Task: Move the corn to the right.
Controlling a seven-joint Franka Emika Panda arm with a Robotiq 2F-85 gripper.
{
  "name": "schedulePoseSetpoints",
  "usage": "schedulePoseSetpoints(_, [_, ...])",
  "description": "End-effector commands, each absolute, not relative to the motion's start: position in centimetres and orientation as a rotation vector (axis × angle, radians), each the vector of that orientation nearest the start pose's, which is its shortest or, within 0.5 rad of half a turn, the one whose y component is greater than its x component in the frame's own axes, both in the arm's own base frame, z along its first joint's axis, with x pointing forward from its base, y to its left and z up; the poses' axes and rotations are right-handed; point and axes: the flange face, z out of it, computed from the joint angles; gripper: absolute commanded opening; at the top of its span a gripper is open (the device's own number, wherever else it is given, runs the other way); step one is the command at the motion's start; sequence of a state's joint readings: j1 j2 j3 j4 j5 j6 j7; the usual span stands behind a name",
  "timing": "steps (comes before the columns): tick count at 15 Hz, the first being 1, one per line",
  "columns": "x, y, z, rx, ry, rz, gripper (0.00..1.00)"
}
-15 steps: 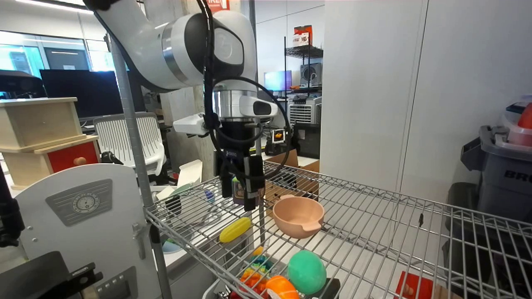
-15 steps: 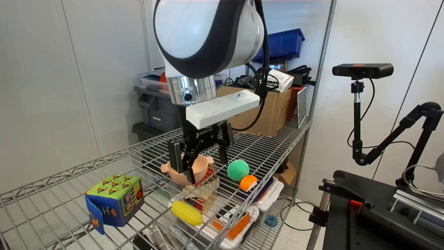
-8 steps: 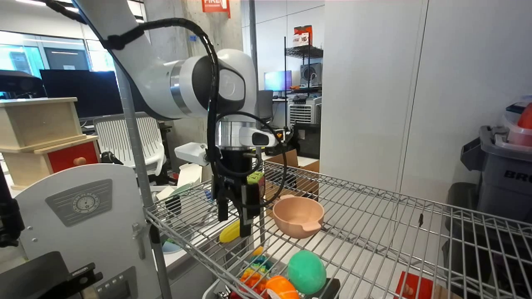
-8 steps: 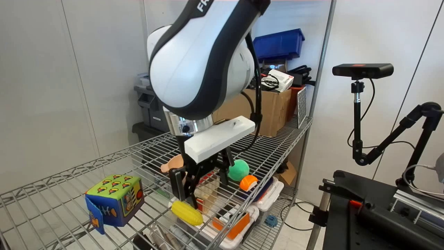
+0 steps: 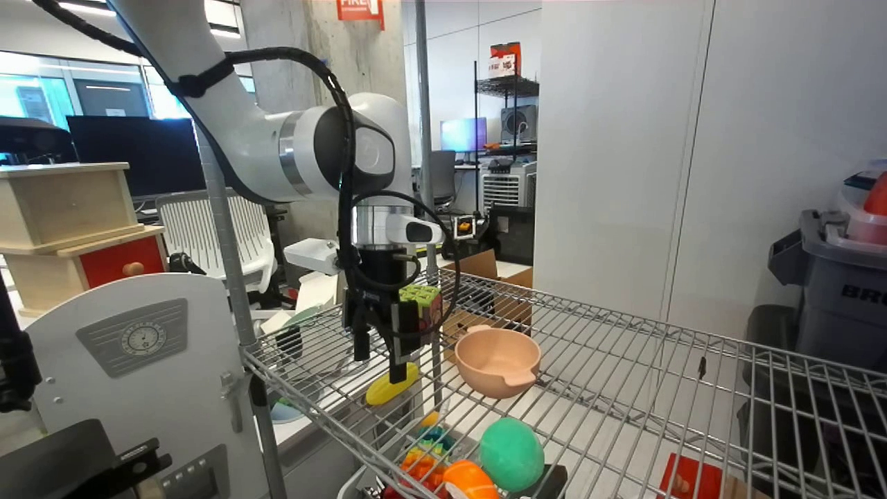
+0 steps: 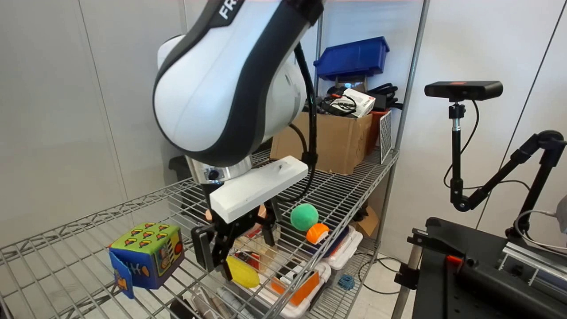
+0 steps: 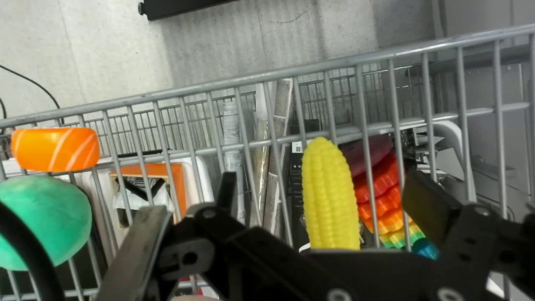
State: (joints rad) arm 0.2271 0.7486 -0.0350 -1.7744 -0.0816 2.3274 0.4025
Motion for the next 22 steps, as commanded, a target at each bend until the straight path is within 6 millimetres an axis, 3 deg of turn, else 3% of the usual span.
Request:
schedulePoseSetpoints(1, [63.9, 12.4, 11.8, -3.251, 0.248, 0.307, 1.00])
schedulePoseSetpoints(8, [66.1, 11.4, 9.0, -3.280, 0.297, 0.386, 1.00])
schedulePoseSetpoints(9, [66.3, 11.5, 8.8, -3.281, 0.299, 0.388, 0.75])
schedulePoseSetpoints(11, [66.6, 11.6, 8.5, -3.279, 0.303, 0.396, 0.68])
schedulePoseSetpoints(18, [67.5, 12.4, 8.7, -3.263, 0.309, 0.393, 0.14])
schedulePoseSetpoints(19, [67.5, 12.4, 8.8, -3.263, 0.308, 0.391, 0.10])
schedulePoseSetpoints(22, [67.4, 11.8, 9.9, -3.265, 0.312, 0.385, 0.10])
